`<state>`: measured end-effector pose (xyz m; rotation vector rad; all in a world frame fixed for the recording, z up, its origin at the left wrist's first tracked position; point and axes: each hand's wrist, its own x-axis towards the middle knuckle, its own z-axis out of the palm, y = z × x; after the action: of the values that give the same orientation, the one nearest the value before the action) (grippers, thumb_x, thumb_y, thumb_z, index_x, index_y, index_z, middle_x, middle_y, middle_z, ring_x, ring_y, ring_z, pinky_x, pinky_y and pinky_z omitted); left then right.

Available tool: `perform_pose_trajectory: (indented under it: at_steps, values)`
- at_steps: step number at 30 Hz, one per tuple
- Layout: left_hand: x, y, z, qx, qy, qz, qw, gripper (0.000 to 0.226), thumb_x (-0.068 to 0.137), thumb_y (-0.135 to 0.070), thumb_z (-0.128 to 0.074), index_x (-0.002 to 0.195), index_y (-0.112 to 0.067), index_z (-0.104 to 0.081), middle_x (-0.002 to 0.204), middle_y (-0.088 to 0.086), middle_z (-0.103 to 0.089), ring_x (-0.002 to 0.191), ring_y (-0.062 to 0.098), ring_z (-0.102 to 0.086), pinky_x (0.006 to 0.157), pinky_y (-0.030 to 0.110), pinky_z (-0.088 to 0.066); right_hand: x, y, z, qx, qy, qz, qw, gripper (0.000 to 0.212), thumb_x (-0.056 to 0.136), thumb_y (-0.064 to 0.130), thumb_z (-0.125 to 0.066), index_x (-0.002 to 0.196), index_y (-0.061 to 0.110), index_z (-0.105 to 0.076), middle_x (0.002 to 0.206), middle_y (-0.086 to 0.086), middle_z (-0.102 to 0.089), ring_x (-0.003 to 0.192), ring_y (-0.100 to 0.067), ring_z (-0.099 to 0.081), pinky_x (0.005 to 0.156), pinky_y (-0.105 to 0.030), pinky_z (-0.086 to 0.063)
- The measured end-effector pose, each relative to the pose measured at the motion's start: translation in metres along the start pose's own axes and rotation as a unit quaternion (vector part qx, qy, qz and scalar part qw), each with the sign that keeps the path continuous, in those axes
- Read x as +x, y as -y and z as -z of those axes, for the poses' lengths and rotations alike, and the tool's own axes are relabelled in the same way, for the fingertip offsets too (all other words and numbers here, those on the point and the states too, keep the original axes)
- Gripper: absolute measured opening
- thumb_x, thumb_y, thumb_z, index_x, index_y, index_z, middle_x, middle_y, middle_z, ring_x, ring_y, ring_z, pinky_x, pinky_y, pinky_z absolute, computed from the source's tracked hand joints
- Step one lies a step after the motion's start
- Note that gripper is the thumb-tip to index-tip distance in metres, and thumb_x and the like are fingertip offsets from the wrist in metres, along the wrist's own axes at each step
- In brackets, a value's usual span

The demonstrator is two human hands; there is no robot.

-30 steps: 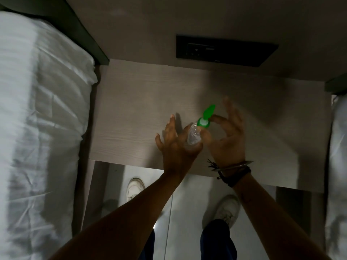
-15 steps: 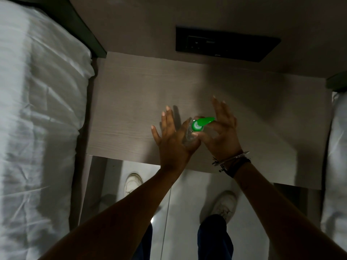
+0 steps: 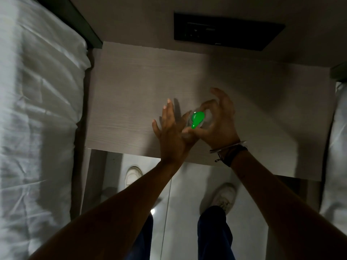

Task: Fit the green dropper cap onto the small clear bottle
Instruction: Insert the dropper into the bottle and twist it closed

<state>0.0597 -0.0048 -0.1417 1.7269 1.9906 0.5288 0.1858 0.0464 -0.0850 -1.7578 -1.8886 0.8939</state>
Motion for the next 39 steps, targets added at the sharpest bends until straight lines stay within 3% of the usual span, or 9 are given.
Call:
perform_pose_trajectory:
  at_steps: [2,4,8,11,14,19,27,33,39]
  values:
    - [0.001,0.001,0.002,-0.006,0.002,-0.016,1.000,0.065,0.083,-0.067,-0.048,0.136,-0.029,-0.052,0.163,0.017,-0.016,0.150,0.034,-0.011,0.114,0.063,-0.002,-0.002,0.002,-0.001,0.004,0.063,-0.010,0.998,0.100,0.050,0.052,-0.087,0.135,0.023,-0.043,0.158,-0.017,-0.017,0.144,-0.037,-0.018,0.114,-0.058,-0.023]
    - [0.003,0.003,0.002,0.000,0.001,-0.021,1.000,0.063,0.083,-0.072,-0.045,0.134,-0.034,-0.049,0.162,0.017,-0.018,0.149,0.036,-0.014,0.113,0.065,-0.005,-0.005,-0.001,0.001,0.018,0.094,0.014,0.995,0.088,0.063,0.050,-0.077,0.139,0.024,-0.041,0.160,-0.016,-0.014,0.145,-0.036,-0.016,0.116,-0.061,-0.021]
    - [0.009,0.006,-0.006,-0.009,-0.033,-0.036,0.999,0.060,0.080,-0.063,-0.067,0.131,-0.045,-0.041,0.161,0.016,-0.022,0.147,0.038,-0.021,0.109,0.074,-0.012,0.000,-0.004,0.008,0.014,0.031,0.015,0.999,0.042,0.067,0.035,-0.079,0.104,0.020,-0.069,0.153,-0.011,-0.036,0.142,-0.035,-0.026,0.113,-0.062,-0.025]
    - [0.007,0.007,-0.009,-0.005,-0.091,-0.045,0.995,0.102,0.074,-0.059,-0.073,0.147,-0.058,-0.001,0.156,0.019,-0.027,0.141,0.046,-0.032,0.104,0.072,-0.015,0.007,0.004,0.004,-0.061,0.023,0.019,0.998,0.062,0.052,0.050,-0.087,0.098,0.016,-0.064,0.148,-0.014,-0.039,0.138,-0.036,-0.030,0.111,-0.056,-0.025]
    - [0.004,0.004,-0.007,-0.039,-0.075,-0.035,0.996,0.074,0.081,-0.065,-0.057,0.138,-0.057,-0.011,0.159,0.017,-0.022,0.145,0.042,-0.024,0.106,0.074,-0.016,0.006,0.005,0.003,-0.044,0.081,0.032,0.995,0.085,0.056,0.059,-0.079,0.127,0.023,-0.051,0.157,-0.015,-0.021,0.143,-0.037,-0.020,0.113,-0.055,-0.017]
    - [0.003,0.005,-0.006,-0.017,-0.006,-0.012,1.000,0.066,0.078,-0.075,-0.044,0.136,-0.043,-0.037,0.163,0.015,-0.016,0.149,0.037,-0.015,0.111,0.070,-0.015,-0.007,-0.005,0.003,0.012,0.087,0.057,0.994,0.058,0.076,0.020,-0.067,0.132,0.017,-0.050,0.155,-0.018,-0.027,0.142,-0.040,-0.024,0.112,-0.067,-0.023]
    - [0.001,0.004,-0.010,-0.025,-0.006,0.051,0.998,0.100,0.073,-0.075,-0.053,0.153,-0.019,-0.026,0.164,0.009,-0.018,0.149,0.028,-0.018,0.115,0.064,-0.018,0.002,0.001,0.001,-0.065,-0.030,0.032,0.997,0.071,0.058,0.076,-0.064,0.099,0.018,-0.062,0.138,-0.011,-0.051,0.131,-0.030,-0.043,0.103,-0.057,-0.038]
    - [0.002,0.007,-0.013,-0.001,0.007,0.005,1.000,0.077,0.078,-0.080,-0.041,0.140,-0.035,-0.043,0.163,0.012,-0.017,0.148,0.032,-0.018,0.112,0.065,-0.019,-0.004,-0.013,-0.003,0.045,0.049,0.024,0.998,0.055,0.073,0.028,-0.075,0.124,0.017,-0.058,0.151,-0.003,-0.038,0.141,-0.028,-0.030,0.112,-0.059,-0.029]
    - [0.005,0.004,-0.013,-0.019,-0.042,0.031,0.998,0.096,0.074,-0.077,-0.049,0.150,-0.021,-0.026,0.159,0.013,-0.030,0.144,0.035,-0.031,0.109,0.068,-0.026,-0.002,0.003,-0.001,-0.001,-0.069,0.022,0.997,0.066,0.052,0.057,-0.081,0.098,0.013,-0.061,0.133,-0.013,-0.054,0.129,-0.036,-0.043,0.103,-0.064,-0.035]
